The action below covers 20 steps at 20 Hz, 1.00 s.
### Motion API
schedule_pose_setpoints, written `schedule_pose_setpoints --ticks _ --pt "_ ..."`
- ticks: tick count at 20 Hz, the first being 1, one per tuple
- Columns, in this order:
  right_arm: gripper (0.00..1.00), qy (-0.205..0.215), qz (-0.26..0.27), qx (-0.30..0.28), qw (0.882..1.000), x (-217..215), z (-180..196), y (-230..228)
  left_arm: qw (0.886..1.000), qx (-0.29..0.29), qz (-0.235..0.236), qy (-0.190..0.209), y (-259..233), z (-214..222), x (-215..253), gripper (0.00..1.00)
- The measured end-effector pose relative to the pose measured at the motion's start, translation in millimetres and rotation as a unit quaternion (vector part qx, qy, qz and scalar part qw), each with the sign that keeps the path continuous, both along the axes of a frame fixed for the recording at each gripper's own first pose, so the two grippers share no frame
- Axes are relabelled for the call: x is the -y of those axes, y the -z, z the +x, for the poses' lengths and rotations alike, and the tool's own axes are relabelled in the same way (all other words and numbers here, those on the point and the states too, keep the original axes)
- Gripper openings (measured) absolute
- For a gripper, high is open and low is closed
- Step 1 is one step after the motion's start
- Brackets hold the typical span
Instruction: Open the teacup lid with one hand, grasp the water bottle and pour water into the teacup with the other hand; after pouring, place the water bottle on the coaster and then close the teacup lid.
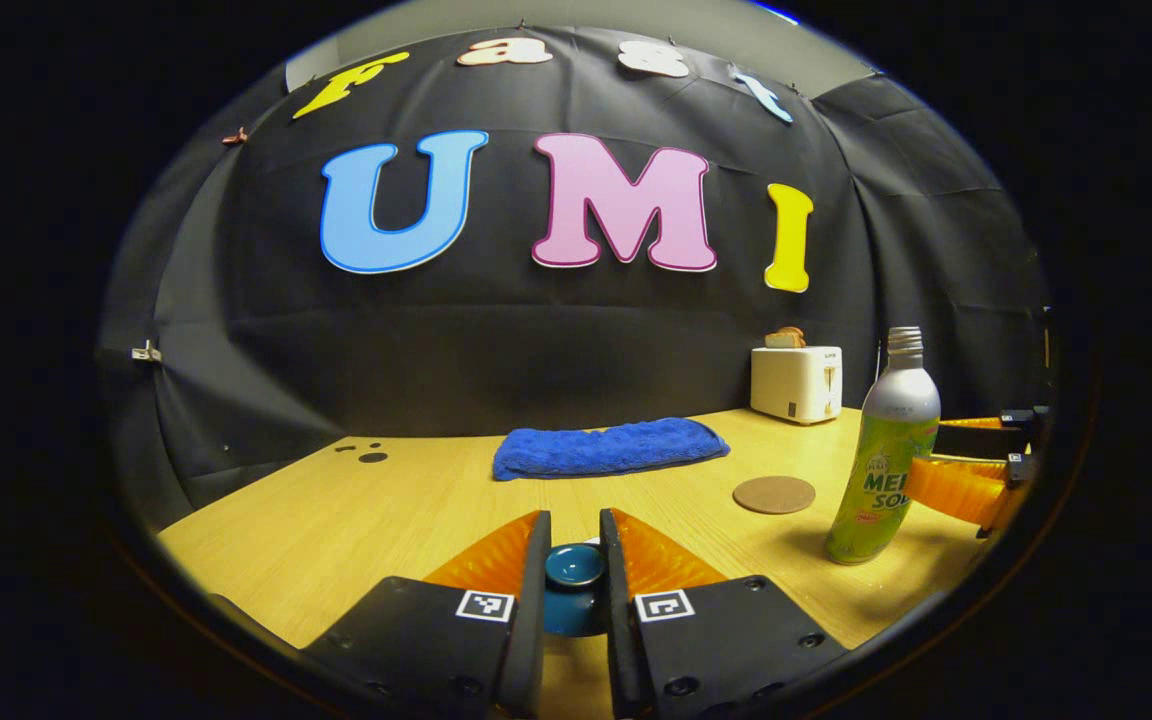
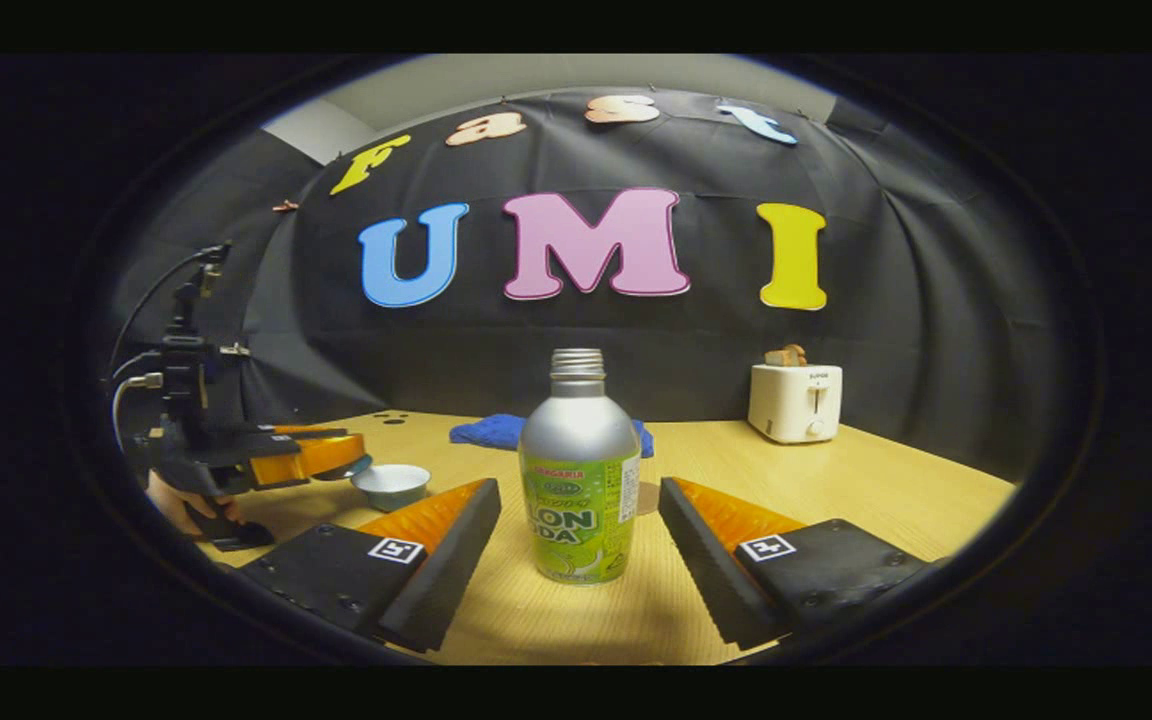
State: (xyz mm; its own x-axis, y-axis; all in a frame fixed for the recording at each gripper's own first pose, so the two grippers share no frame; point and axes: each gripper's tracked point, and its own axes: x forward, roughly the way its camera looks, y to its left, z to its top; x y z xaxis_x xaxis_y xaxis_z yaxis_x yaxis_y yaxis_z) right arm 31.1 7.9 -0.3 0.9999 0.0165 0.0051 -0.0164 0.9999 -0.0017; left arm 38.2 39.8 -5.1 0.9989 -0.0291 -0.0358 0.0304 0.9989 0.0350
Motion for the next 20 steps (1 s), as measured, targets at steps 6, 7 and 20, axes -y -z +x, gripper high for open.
schedule_pose_setpoints --ticks 6,7,20 --pt "0.98 0.000 0.000 -0.001 1.000 1 30 1 0.999 -0.004 -0.026 -0.019 3 -22 -36 0.30" --pt "0.98 0.005 0.000 -0.001 1.000 2 32 2 0.999 -0.003 -0.026 -0.024 3 -24 -42 0.30" --pt "0.91 0.008 -0.001 -0.005 1.000 3 51 4 0.999 0.016 -0.017 -0.025 -2 -10 -66 0.30"
